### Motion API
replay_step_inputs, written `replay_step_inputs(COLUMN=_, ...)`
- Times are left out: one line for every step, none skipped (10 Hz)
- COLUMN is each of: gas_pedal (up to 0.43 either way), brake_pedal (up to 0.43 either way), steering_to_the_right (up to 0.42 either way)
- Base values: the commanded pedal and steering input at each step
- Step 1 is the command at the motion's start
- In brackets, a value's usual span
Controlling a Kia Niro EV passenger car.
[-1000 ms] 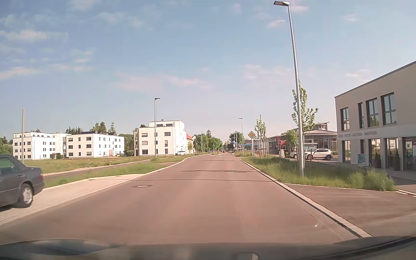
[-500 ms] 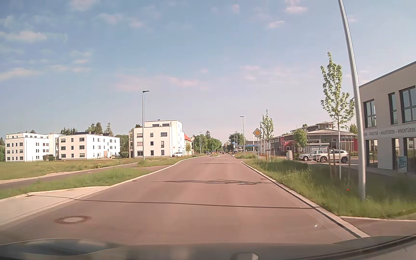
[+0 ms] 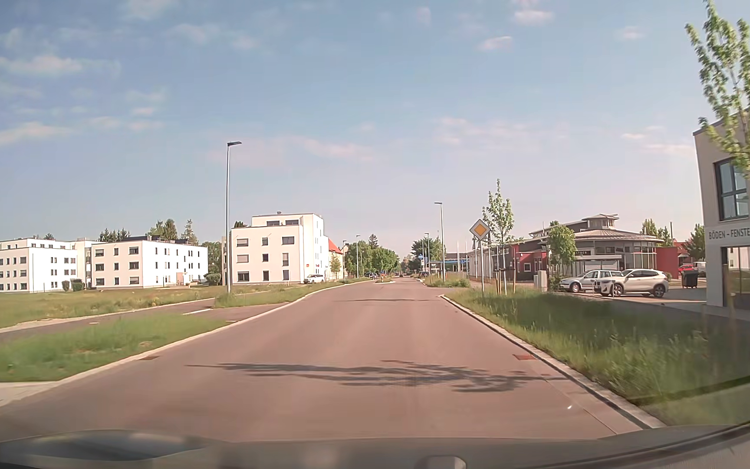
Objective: Follow the waypoints while adhering to traffic rules and regulations
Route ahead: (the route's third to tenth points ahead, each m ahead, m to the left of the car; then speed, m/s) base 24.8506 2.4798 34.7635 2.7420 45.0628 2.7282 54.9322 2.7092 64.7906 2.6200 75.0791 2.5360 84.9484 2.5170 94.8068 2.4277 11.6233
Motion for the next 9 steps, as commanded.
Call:
replay_step_inputs(gas_pedal=0.098, brake_pedal=0.000, steering_to_the_right=0.000)
replay_step_inputs(gas_pedal=0.098, brake_pedal=0.000, steering_to_the_right=0.000)
replay_step_inputs(gas_pedal=0.098, brake_pedal=0.000, steering_to_the_right=0.000)
replay_step_inputs(gas_pedal=0.098, brake_pedal=0.000, steering_to_the_right=-0.001)
replay_step_inputs(gas_pedal=0.087, brake_pedal=0.000, steering_to_the_right=-0.001)
replay_step_inputs(gas_pedal=0.059, brake_pedal=0.000, steering_to_the_right=-0.001)
replay_step_inputs(gas_pedal=0.059, brake_pedal=0.000, steering_to_the_right=-0.001)
replay_step_inputs(gas_pedal=0.059, brake_pedal=0.000, steering_to_the_right=-0.002)
replay_step_inputs(gas_pedal=0.067, brake_pedal=0.000, steering_to_the_right=-0.003)
